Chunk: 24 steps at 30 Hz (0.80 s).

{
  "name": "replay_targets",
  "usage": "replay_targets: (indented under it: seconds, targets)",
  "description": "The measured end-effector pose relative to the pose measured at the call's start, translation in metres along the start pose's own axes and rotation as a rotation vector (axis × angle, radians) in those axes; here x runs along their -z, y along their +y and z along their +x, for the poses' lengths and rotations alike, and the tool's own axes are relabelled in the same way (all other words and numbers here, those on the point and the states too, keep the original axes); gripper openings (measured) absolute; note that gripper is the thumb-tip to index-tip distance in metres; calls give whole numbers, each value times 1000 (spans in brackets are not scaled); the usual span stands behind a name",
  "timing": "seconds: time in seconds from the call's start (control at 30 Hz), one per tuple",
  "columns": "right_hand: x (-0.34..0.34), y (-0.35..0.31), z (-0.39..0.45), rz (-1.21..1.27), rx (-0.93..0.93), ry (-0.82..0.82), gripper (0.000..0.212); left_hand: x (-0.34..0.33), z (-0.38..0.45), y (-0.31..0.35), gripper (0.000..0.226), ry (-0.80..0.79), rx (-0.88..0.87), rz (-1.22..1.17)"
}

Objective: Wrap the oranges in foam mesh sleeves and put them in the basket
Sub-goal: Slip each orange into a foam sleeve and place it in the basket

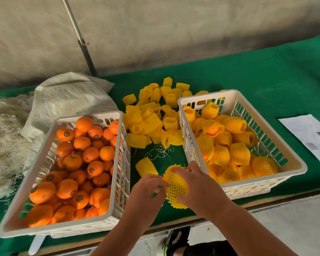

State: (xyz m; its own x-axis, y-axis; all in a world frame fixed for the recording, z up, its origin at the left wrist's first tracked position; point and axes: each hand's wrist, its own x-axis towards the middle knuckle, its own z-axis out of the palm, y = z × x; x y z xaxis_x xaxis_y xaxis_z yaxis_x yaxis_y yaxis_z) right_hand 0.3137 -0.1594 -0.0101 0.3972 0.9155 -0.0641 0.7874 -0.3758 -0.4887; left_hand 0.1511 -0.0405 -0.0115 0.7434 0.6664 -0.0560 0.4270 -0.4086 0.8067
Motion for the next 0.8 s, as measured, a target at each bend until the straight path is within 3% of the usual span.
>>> replay_targets:
  seconds: [0.13, 0.23, 0.3, 0.43, 0.53, 0.63, 0.8]
  targets:
    - [2, -2, 2, -51, 17, -14, 82, 39, -5, -19, 24, 152, 21, 27]
    - [3, -5, 7, -71, 26, -30, 83, 88, -6, -56, 21, 298, 73, 231]
    - [3, -8, 10, -72, 42, -42, 81, 118, -4, -85, 18, 328, 197, 349]
    - [2, -13, 16, -65, 80, -59, 80, 143, 9, -137, 50, -40, 479, 538]
    - [-1, -16, 19, -63, 87, -78, 81, 137, 21, -153, 62, -231, 522, 585]
    - [-4, -15, 20, -69, 88, -97, 79, 134, 36, -158, 61, -310, 545, 611]
    - [-2, -7, 21, -84, 73, -122, 77, 125, 51, -166, 57, -313, 626, 660]
